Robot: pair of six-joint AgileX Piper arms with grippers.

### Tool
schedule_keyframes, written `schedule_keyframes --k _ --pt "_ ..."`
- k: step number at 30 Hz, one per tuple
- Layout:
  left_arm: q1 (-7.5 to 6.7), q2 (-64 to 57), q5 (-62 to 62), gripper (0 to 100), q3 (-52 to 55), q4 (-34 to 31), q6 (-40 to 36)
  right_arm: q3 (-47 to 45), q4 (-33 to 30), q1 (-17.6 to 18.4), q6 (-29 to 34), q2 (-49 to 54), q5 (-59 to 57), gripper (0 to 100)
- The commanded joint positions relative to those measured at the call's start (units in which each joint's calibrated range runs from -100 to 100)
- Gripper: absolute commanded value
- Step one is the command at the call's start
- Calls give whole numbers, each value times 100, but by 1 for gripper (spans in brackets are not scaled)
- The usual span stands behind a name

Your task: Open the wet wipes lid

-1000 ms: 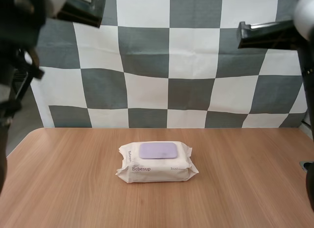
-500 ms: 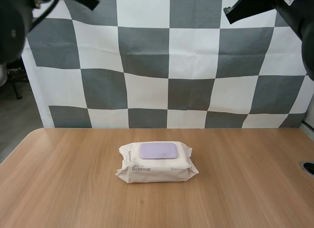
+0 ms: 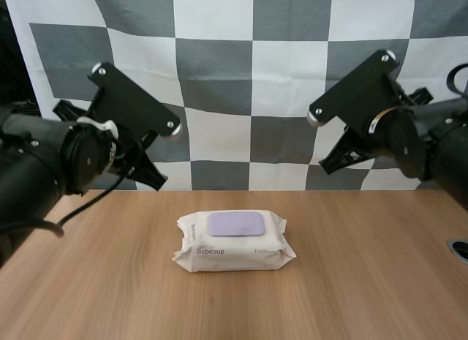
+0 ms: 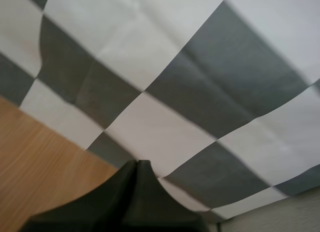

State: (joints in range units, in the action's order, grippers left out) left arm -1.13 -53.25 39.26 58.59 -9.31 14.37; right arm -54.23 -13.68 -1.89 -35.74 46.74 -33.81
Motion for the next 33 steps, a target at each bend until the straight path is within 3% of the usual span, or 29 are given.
schedule_keyframes --k 1,5,12,19,22,24,26,28,32,33 --pt "-2 0 54 0 1997 1254 1373 -1092 197 0 -42 7 -41 0" --pt "-2 0 188 0 2141 2568 2340 -1092 362 0 -147 7 -299 0" --pt "-2 0 1256 0 2074 3988 3716 -1092 350 0 -694 -4 -322 0" --pt "5 0 1655 0 1654 4337 3829 -1092 608 0 -759 -4 -322 0" --pt "5 17 2295 0 1248 4563 3820 -1092 609 0 -771 -4 -322 0" --pt "94 128 3133 0 983 4952 3869 -1092 609 0 -788 -4 -322 0" --pt "245 258 3469 0 886 5323 4140 -1092 609 0 -788 -4 -322 0" --pt "508 419 3575 0 886 5445 4318 -1092 609 0 -788 -4 -322 0" --pt "1261 760 4731 0 898 5736 5083 -1092 609 0 -785 -4 -263 0" --pt "1503 859 5125 0 898 5931 5336 -1092 609 0 -785 -4 -246 0"
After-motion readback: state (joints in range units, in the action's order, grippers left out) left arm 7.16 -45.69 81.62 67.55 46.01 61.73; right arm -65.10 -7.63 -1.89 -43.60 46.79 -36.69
